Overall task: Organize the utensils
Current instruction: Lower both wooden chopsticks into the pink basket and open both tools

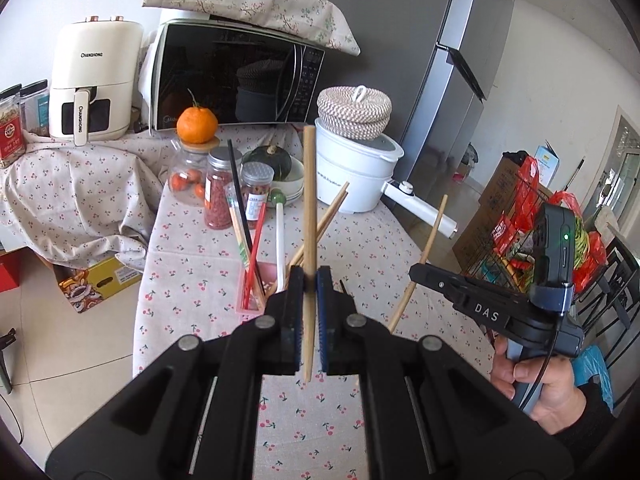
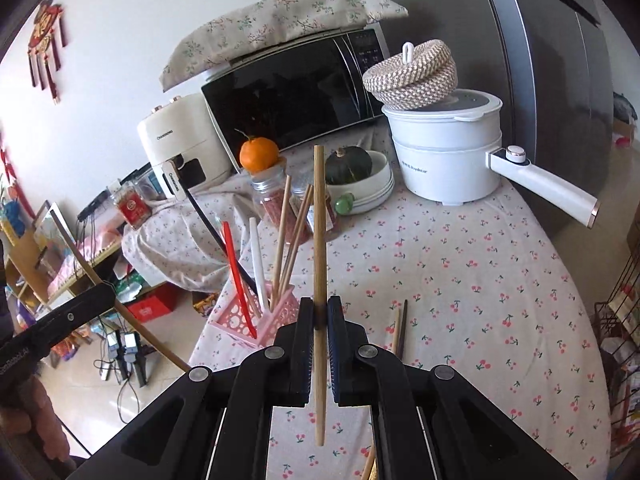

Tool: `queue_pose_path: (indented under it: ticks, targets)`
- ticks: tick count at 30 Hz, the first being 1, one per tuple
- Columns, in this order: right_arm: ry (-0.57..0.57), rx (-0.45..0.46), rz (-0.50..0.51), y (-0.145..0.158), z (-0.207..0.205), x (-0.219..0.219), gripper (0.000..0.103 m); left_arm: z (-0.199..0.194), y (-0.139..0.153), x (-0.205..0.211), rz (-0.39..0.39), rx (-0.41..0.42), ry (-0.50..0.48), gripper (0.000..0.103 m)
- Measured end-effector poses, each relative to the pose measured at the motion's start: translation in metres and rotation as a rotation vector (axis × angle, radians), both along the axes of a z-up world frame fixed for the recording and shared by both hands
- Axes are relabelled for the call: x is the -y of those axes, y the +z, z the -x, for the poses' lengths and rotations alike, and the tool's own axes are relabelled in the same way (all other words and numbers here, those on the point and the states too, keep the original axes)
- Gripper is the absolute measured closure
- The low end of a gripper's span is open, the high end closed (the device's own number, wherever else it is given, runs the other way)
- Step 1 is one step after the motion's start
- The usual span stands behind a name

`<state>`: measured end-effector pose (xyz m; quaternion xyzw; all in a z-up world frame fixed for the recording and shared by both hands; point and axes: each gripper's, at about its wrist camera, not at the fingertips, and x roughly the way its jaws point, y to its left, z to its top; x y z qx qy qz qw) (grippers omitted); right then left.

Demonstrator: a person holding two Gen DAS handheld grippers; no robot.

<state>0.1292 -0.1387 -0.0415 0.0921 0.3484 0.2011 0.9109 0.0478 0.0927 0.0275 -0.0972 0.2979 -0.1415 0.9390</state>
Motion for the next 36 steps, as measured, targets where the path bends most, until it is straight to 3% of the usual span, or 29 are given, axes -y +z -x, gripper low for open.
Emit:
queue_pose_path:
  ticks: [9, 16, 21, 25, 32, 34, 36]
  targets:
    - [0.005, 0.028, -0.054, 0.015, 0.000, -0.001, 0.096, -0.009, 0.021, -0.020, 0.084, 0.118, 0.090, 0.096]
    - [0.000, 0.025, -0.071, 0.015, -0.004, 0.004, 0.096, -0.017, 0.026, -0.023, 0.061, 0.172, 0.148, 0.096]
    - [-0.006, 0.019, -0.076, 0.015, -0.005, 0.006, 0.096, -0.035, 0.013, -0.014, 0.002, 0.158, 0.160, 0.096]
    - [-0.010, 0.017, -0.079, 0.014, -0.006, 0.007, 0.096, -0.054, -0.004, -0.009, -0.061, 0.098, 0.173, 0.096]
    - [-0.015, 0.012, -0.087, 0.013, -0.009, 0.009, 0.096, -0.079, -0.032, -0.013, -0.020, -0.039, 0.165, 0.096]
    - [-0.013, 0.017, -0.100, 0.015, -0.009, 0.009, 0.096, -0.081, -0.036, -0.011, -0.018, -0.057, 0.170, 0.093]
    - [-0.009, 0.026, -0.118, 0.018, -0.008, 0.010, 0.096, -0.080, -0.035, -0.011, -0.005, -0.062, 0.165, 0.079]
